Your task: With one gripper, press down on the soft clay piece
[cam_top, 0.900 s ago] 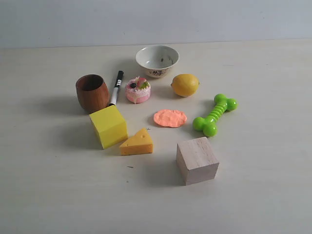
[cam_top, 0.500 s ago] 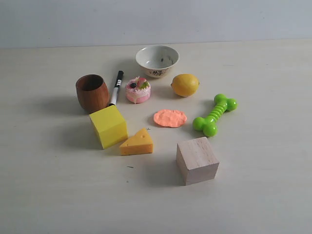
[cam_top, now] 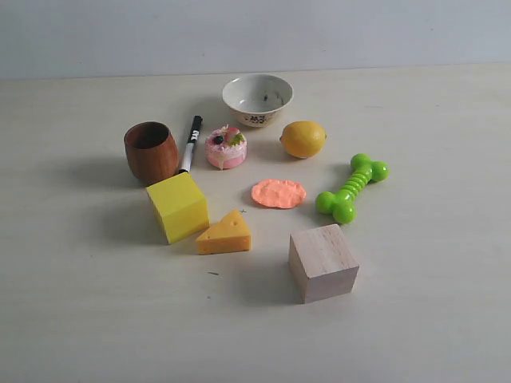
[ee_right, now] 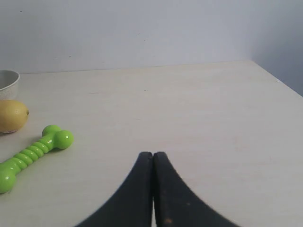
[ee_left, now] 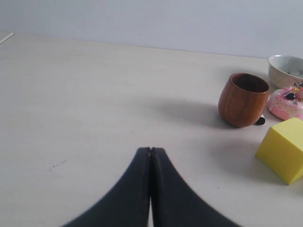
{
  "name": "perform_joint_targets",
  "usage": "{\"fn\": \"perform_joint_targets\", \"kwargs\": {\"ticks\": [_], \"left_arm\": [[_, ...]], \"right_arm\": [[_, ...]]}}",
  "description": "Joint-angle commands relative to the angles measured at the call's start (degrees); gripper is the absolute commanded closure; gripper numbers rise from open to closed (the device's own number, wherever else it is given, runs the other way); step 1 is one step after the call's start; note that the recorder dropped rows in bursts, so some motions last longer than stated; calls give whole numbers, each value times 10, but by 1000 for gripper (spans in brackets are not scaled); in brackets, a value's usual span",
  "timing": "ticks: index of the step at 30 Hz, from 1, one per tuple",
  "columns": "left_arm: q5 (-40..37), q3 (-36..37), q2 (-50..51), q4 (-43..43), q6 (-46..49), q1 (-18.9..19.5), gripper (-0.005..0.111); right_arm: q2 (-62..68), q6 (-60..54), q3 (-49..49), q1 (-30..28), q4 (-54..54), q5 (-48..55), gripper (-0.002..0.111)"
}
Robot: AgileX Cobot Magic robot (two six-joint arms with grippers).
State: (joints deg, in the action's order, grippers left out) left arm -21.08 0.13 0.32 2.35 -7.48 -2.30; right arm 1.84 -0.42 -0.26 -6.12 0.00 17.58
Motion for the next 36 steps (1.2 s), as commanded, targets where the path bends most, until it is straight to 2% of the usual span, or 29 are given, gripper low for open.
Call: {"fn": "perform_joint_targets", "kwargs": {"ticks": [1, 7, 14, 18, 20, 21, 25, 30, 36], "left_arm": [[4, -1, -3, -2, -1, -4, 107], [4, -1, -3, -2, -1, -4, 107], [4, -1, -3, -2, -1, -4, 107], [4, -1, -3, -2, -1, -4, 107], [4, -1, -3, -2, -1, -4, 107], [4, -1, -3, -2, -1, -4, 107], [4, -1, -3, -2, -1, -4, 107], [4, -1, -3, -2, -1, -4, 107], [4, -1, -3, -2, -1, -4, 107]], "right_arm": [[-4, 0, 3, -4, 0, -35, 108], [-4, 9, 3, -4, 14, -199, 108], [-4, 9, 3, -4, 14, -288, 108], [-4, 11, 3, -4, 18, -389, 108], [-4, 58, 3, -4, 36, -443, 108], [-4, 115, -13, -4, 45, -432, 108], [-4, 192, -90, -4, 13, -287, 108], [21, 198, -191, -4, -9, -184, 108], [116, 171, -319, 8, -9, -92, 108]]}}
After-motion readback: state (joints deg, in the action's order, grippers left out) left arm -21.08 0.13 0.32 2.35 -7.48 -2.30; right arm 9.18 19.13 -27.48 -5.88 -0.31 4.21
